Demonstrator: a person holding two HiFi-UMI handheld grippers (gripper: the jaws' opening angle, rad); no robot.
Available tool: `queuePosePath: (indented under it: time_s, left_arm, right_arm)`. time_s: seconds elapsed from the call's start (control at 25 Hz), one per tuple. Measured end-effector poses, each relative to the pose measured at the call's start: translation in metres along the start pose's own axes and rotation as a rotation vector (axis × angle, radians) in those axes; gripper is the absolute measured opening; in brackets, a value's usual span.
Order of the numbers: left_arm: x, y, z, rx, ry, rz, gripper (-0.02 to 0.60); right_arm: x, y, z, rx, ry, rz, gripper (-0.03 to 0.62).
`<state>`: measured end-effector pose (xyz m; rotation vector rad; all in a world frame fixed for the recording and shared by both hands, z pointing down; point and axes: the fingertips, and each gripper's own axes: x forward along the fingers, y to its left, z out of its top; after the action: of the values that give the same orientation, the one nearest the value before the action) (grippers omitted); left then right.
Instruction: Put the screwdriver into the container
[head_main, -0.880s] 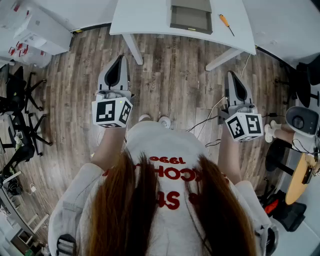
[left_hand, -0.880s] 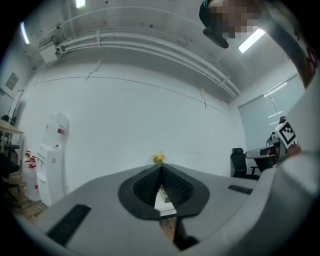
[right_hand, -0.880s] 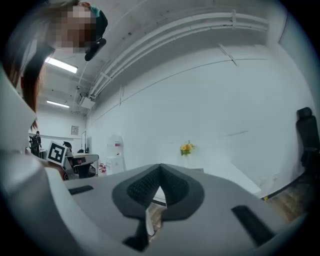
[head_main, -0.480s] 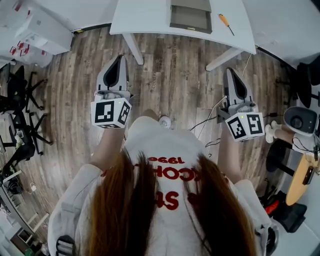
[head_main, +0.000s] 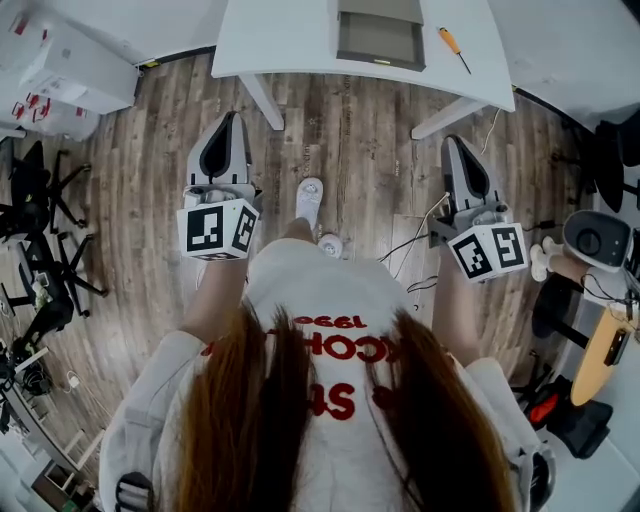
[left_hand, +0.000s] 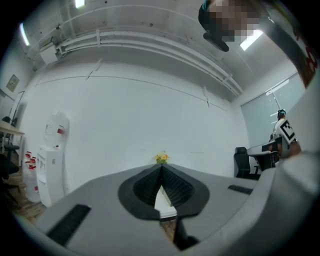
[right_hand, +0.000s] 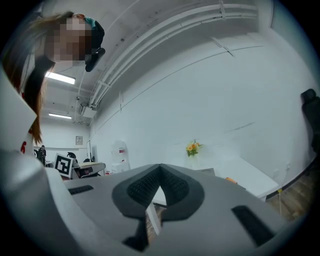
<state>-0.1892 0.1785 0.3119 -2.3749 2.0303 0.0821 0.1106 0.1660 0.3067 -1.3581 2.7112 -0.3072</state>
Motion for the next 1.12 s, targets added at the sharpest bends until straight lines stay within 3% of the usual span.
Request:
queuePosePath:
  time_s: [0.64,1.12]
  left_arm:
    - [0.16,0.039,-0.001,-0.015,-0.032,-0.113,0.006]
    - [0.205,0.053,-0.023,-0.041,0.03,-0.14,0.006]
  right_arm:
    - [0.111,-0.058,0.028,-0.008,-0.043,-0.087,0.003]
    - [0.14,-0.083,0.015,0.045,0.003,-0.147,0.003]
